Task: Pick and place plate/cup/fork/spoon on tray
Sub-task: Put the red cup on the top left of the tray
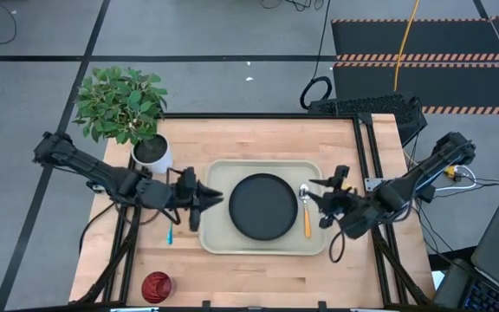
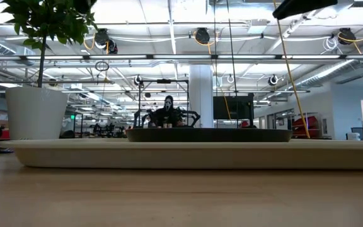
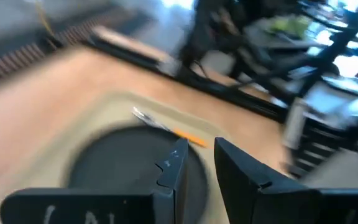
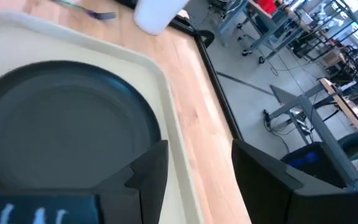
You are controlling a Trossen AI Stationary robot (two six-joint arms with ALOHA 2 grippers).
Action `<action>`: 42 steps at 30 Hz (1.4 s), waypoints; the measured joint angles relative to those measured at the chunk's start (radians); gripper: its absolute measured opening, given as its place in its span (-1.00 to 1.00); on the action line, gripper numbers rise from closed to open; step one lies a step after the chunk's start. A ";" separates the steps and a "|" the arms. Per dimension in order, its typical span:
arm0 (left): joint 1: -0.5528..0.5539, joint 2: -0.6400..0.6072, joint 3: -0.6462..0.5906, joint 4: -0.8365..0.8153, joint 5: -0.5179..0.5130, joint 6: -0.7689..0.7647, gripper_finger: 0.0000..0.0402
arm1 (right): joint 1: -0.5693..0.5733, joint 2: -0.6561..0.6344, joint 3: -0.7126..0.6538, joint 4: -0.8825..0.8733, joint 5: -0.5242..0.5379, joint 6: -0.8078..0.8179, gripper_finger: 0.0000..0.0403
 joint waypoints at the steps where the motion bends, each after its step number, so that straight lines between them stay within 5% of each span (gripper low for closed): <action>1: -0.013 0.002 0.050 -0.079 0.019 -0.046 -0.60 | 0.000 -0.024 -0.019 -0.001 0.000 0.002 -0.16; 7: -0.113 0.140 0.390 -0.612 0.089 -0.212 -0.60 | 0.000 -0.160 -0.118 0.032 -0.008 0.010 -0.16; 13: -0.183 0.357 0.673 -0.876 0.274 -0.348 -0.60 | 0.000 -0.249 -0.161 0.108 -0.023 0.011 -0.16; 24: -0.301 0.690 0.828 -1.205 0.823 -0.491 -0.60 | 0.001 -0.263 -0.162 0.160 -0.124 0.040 -0.16; 34: -0.368 0.706 0.828 -1.195 0.792 -0.560 -0.60 | 0.001 -0.263 -0.162 0.158 -0.126 0.038 -0.16; 42: -0.405 0.705 0.828 -1.227 0.746 -0.334 -0.53 | 0.001 -0.263 -0.162 0.153 -0.125 0.037 -0.16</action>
